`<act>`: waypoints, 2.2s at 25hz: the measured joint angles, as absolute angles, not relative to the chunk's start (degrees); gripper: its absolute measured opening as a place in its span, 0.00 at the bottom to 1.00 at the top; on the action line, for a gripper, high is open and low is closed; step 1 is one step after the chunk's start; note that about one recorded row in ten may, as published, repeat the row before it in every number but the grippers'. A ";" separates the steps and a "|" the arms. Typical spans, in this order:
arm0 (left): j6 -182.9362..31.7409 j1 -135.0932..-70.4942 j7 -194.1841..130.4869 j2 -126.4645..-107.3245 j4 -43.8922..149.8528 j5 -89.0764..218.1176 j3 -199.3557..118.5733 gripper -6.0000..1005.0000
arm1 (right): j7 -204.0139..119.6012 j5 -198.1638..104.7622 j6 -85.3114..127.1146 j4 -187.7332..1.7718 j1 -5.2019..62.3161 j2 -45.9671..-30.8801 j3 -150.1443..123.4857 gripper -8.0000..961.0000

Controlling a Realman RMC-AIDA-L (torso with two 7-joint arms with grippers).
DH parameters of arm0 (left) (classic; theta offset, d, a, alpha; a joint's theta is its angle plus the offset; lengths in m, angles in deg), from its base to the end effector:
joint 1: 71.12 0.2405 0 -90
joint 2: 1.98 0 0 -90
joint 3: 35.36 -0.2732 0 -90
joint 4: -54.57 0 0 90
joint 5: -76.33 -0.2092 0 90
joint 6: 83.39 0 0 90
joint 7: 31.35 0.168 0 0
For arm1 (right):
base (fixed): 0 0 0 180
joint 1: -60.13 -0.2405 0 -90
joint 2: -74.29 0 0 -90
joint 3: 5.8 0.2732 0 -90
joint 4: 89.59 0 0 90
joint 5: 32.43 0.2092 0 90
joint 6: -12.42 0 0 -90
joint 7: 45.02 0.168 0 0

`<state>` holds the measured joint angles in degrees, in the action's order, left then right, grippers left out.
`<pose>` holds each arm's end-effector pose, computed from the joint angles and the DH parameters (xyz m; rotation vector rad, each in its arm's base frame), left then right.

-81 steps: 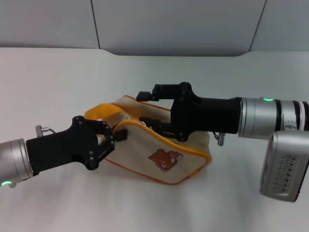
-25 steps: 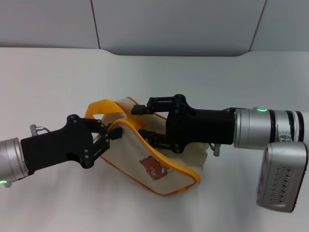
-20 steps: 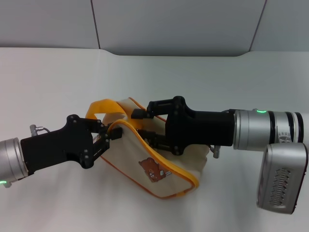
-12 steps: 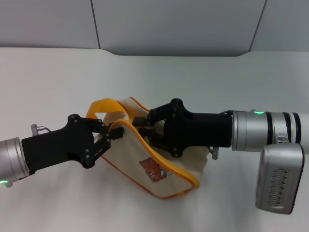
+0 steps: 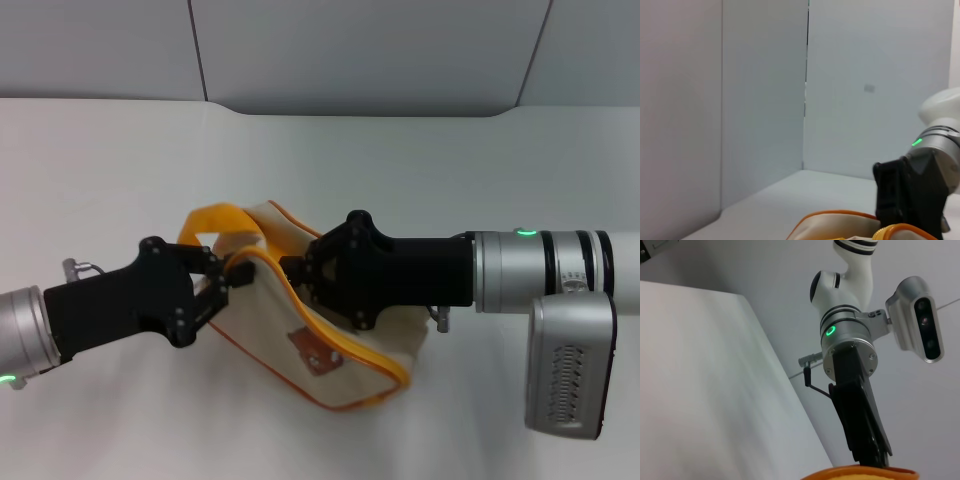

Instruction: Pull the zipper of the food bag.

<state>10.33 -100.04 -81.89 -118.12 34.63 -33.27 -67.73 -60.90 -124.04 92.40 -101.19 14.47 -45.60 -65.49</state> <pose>-0.2801 0.3162 -0.0352 -2.6180 -0.2971 -0.9126 0.1791 0.3562 -0.1173 -2.2569 -1.3669 0.5595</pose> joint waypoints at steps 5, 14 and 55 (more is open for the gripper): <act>9.72 -99.11 -82.01 -118.18 35.02 -33.26 -63.07 0.07 | -59.57 -126.27 92.12 -106.48 18.97 -45.32 -66.29 0.01; 7.14 -96.99 -85.03 -118.47 35.36 -33.19 -59.06 0.07 | -46.50 -129.41 92.72 -123.90 31.88 -45.42 -68.52 0.01; 24.23 -95.25 -93.83 -115.00 34.07 -36.34 -75.56 0.53 | 18.25 -139.34 117.80 -115.38 33.19 -42.40 -52.88 0.85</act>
<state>24.23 -95.25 -93.83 -115.00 34.07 -36.34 -75.56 18.25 -139.34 117.80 -115.38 33.19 -42.40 -52.88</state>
